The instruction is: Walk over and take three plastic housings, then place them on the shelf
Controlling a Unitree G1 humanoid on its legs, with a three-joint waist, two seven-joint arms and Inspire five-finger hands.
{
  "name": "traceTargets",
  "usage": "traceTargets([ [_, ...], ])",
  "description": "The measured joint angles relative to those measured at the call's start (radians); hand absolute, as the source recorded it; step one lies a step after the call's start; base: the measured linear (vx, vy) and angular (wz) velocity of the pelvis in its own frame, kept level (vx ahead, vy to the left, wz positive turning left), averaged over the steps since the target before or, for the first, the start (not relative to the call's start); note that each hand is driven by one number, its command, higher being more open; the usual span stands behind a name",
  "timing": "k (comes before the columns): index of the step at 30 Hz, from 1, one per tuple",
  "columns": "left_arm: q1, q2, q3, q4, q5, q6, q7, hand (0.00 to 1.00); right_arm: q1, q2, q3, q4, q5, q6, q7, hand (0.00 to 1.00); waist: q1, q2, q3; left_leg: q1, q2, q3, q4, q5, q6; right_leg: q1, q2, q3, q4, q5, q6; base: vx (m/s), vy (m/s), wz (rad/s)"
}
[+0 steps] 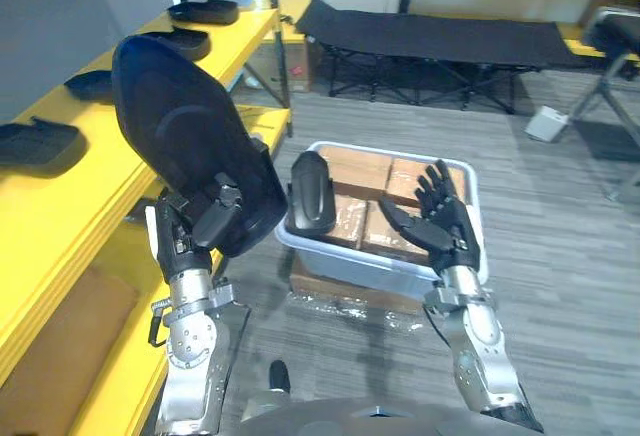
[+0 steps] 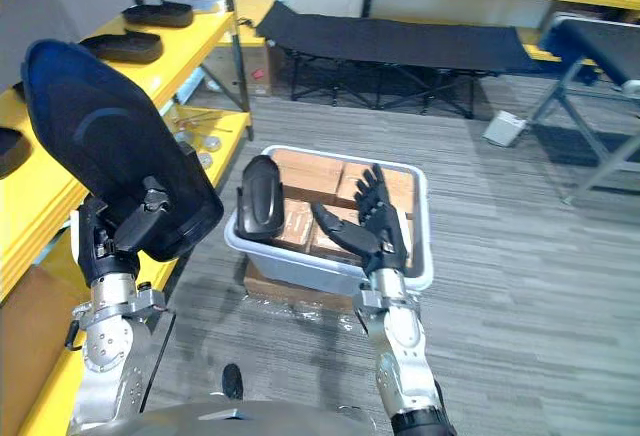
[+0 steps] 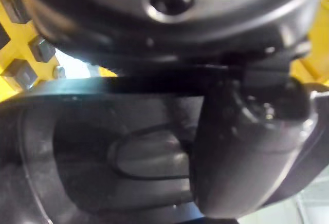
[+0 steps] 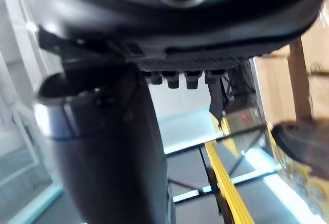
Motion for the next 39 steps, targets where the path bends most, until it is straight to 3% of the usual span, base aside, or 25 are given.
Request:
traceTargets([
  [2, 0.034, -0.001, 0.015, -0.022, -0.04, 0.0, -0.043, 0.0, -0.035, 0.0, 0.039, 0.036, -0.021, 0.013, 0.003, 1.0, 0.045, 0.007, -0.004, -0.008, -0.007, -0.044, 0.0, 0.008, 0.0, 0.022, 0.004, -0.049, 0.004, -0.01, 0.007, -0.01, -0.042, 0.64],
  [6, 0.095, -0.006, 0.102, -0.035, -0.108, 0.0, -0.092, 0.0, -0.106, -0.001, 0.057, 0.084, -0.078, 0.048, -0.017, 1.0, 0.093, 0.007, -0.006, -0.033, -0.022, -0.116, 0.0, 0.021, 0.0, 0.043, 0.006, -0.124, 0.016, -0.027, 0.01, -0.02, -0.035, 0.56],
  [12, 0.173, -0.024, 0.187, -0.034, -0.154, -0.001, -0.146, 0.0, -0.158, 0.002, 0.075, 0.084, -0.142, 0.097, -0.05, 1.0, 0.133, -0.002, 0.0, -0.038, -0.032, -0.157, 0.0, 0.029, 0.003, 0.068, 0.004, -0.166, 0.021, -0.039, 0.01, -0.02, -0.01, 0.27],
  [18, 0.19, -0.024, 0.173, -0.034, -0.154, -0.001, -0.203, 0.0, -0.151, -0.004, 0.098, 0.088, -0.148, 0.127, -0.039, 1.0, 0.123, 0.004, 0.004, -0.054, -0.024, -0.155, 0.004, 0.027, 0.008, 0.07, 0.016, -0.186, 0.038, -0.046, 0.008, -0.05, 0.005, 0.12],
  [22, 0.168, -0.023, 0.144, -0.034, -0.162, -0.002, -0.251, 0.0, -0.136, -0.042, 0.092, 0.088, -0.195, 0.136, -0.046, 1.0, 0.11, 0.034, 0.026, -0.085, -0.008, -0.106, 0.004, 0.023, 0.017, 0.072, 0.024, -0.259, 0.058, -0.067, 0.011, -0.1, 0.018, 0.55],
  [23, 0.168, -0.022, 0.136, -0.033, -0.168, -0.002, -0.255, 0.0, -0.13, -0.042, 0.084, 0.088, -0.212, 0.137, -0.047, 1.0, 0.111, 0.032, 0.037, -0.088, -0.01, -0.082, 0.004, -0.003, 0.011, 0.075, 0.01, -0.27, 0.052, -0.068, 0.009, -0.07, 0.079, 0.47],
  [24, 0.168, -0.021, 0.137, -0.032, -0.167, -0.002, -0.256, 0.0, -0.12, -0.028, 0.077, 0.086, -0.226, 0.137, -0.045, 1.0, 0.115, 0.011, 0.054, -0.091, -0.018, -0.025, 0.027, -0.023, 0.042, 0.077, -0.017, -0.272, 0.045, -0.069, 0.008, -0.01, 0.07, 0.23],
  [26, 0.168, -0.016, 0.14, -0.029, -0.167, -0.003, -0.256, 0.0, -0.096, -0.029, 0.072, 0.08, -0.213, 0.137, -0.032, 1.0, 0.116, 0.022, 0.052, -0.077, -0.026, -0.003, 0.092, -0.018, 0.058, 0.085, -0.024, -0.273, 0.054, -0.066, 0.019, 0.08, 0.034, 0.15],
  [29, 0.133, -0.009, 0.144, -0.029, -0.162, -0.005, -0.259, 0.0, -0.077, -0.018, 0.048, 0.07, -0.192, 0.137, -0.01, 1.0, 0.101, 0.015, 0.051, -0.068, -0.066, -0.021, 0.045, 0.004, 0.07, 0.087, -0.055, -0.298, 0.073, -0.059, 0.028, 0.08, 0.046, 0.26],
  [31, 0.114, -0.004, 0.143, -0.029, -0.162, -0.003, -0.28, 0.0, -0.07, -0.011, 0.027, 0.07, -0.193, 0.136, -0.007, 1.0, 0.087, 0.015, 0.051, -0.061, -0.091, -0.047, 0.034, 0.007, 0.077, 0.077, -0.089, -0.295, 0.15, -0.086, 0.017, 0.06, 0.082, 0.38],
  [32, 0.105, 0.001, 0.14, -0.029, -0.162, -0.003, -0.294, 0.0, -0.066, -0.011, 0.019, 0.069, -0.194, 0.135, -0.007, 1.0, 0.082, 0.016, 0.053, -0.058, -0.097, -0.063, 0.033, 0.002, 0.083, 0.071, -0.101, -0.277, 0.192, -0.096, 0.006, 0.04, 0.071, 0.73],
  [34, 0.051, 0.054, 0.124, -0.022, -0.163, -0.003, -0.365, 0.0, -0.03, -0.011, -0.012, 0.054, -0.195, 0.128, -0.019, 1.0, 0.054, 0.012, 0.066, -0.041, -0.118, -0.151, 0.036, -0.002, 0.089, 0.019, -0.137, -0.125, 0.424, -0.11, -0.019, 0.03, 0.016, 1.12],
  [35, 0.037, 0.078, 0.122, -0.022, -0.163, -0.004, -0.378, 0.0, -0.025, -0.008, -0.014, 0.046, -0.195, 0.127, -0.023, 1.0, 0.047, 0.007, 0.075, -0.034, -0.117, -0.17, 0.033, -0.002, 0.09, 0.003, -0.14, -0.078, 0.483, -0.111, -0.019, 0.02, -0.064, 1.25],
  [36, 0.003, 0.122, 0.115, -0.008, -0.165, -0.006, -0.401, 0.0, -0.018, 0.003, -0.012, 0.029, -0.194, 0.117, -0.027, 1.0, 0.038, 0.003, 0.083, -0.035, -0.118, -0.205, 0.018, 0.002, 0.096, -0.033, -0.119, 0.009, 0.539, -0.153, -0.038, 0.0, -0.12, 0.86],
  [38, -0.005, 0.136, 0.116, 0.006, -0.184, -0.007, -0.4, 0.0, -0.028, 0.005, -0.004, 0.006, -0.196, 0.105, -0.015, 1.0, 0.046, -0.007, 0.084, -0.049, -0.114, -0.198, 0.006, 0.015, 0.093, -0.036, -0.092, 0.025, 0.471, -0.185, -0.054, -0.01, -0.153, 0.44],
  [39, 0.0, 0.13, 0.116, 0.008, -0.194, -0.007, -0.394, 0.0, -0.034, 0.005, -0.001, 0.0, -0.205, 0.095, -0.013, 1.0, 0.054, -0.007, 0.084, -0.059, -0.112, -0.191, 0.007, 0.022, 0.087, -0.034, -0.085, 0.029, 0.442, -0.197, -0.038, -0.03, -0.155, -0.14],
])
